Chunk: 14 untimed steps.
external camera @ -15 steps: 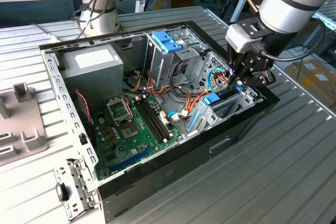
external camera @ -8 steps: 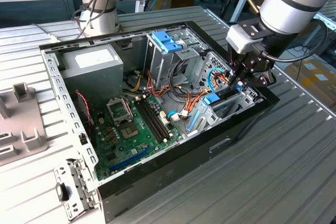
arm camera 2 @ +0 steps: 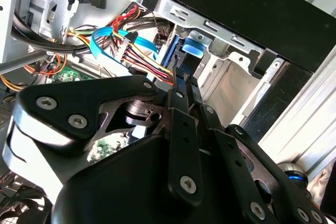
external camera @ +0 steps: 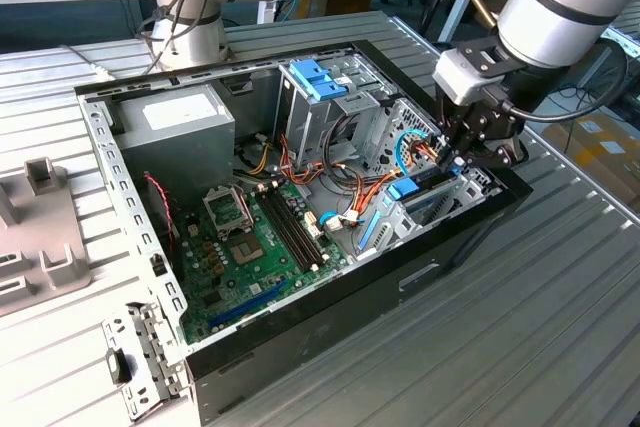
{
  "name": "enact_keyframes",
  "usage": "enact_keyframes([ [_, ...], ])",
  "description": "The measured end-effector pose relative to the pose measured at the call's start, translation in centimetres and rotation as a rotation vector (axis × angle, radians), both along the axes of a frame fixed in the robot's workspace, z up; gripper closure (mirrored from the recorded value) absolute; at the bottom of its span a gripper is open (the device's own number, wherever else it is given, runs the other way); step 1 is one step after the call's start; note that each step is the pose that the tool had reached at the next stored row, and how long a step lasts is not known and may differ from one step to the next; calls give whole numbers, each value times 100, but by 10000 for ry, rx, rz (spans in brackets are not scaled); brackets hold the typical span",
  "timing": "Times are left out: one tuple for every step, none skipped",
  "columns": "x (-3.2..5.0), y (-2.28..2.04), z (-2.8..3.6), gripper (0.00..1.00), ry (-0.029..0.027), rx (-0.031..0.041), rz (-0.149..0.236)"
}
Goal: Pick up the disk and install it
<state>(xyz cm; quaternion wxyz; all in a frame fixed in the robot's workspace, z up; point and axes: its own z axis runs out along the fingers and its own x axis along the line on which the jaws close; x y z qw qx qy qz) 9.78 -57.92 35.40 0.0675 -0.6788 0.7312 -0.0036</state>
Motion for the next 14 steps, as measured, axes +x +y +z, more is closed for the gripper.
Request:
enact_keyframes([
  [0,-4,-1,84,0,1,0],
  [0,-9,-1,84,0,0,-1],
  [0,-13,-1,84,0,1,0],
  [0,-17,0,84,0,-1,0],
  [0,-19,-1,84,0,0,0],
  [0,-19,-2,84,0,-1,-1],
  [0,-14,-5,84,0,1,0],
  [1,-2,-6,84,0,1,2],
  [1,11,-7,84,0,1,2],
  [0,28,-9,84,0,1,0],
  [0,36,-11,84,0,0,0],
  [0,37,-14,84,0,1,1],
  [0,37,-15,84,0,-1,1],
  [0,37,-17,84,0,0,1],
])
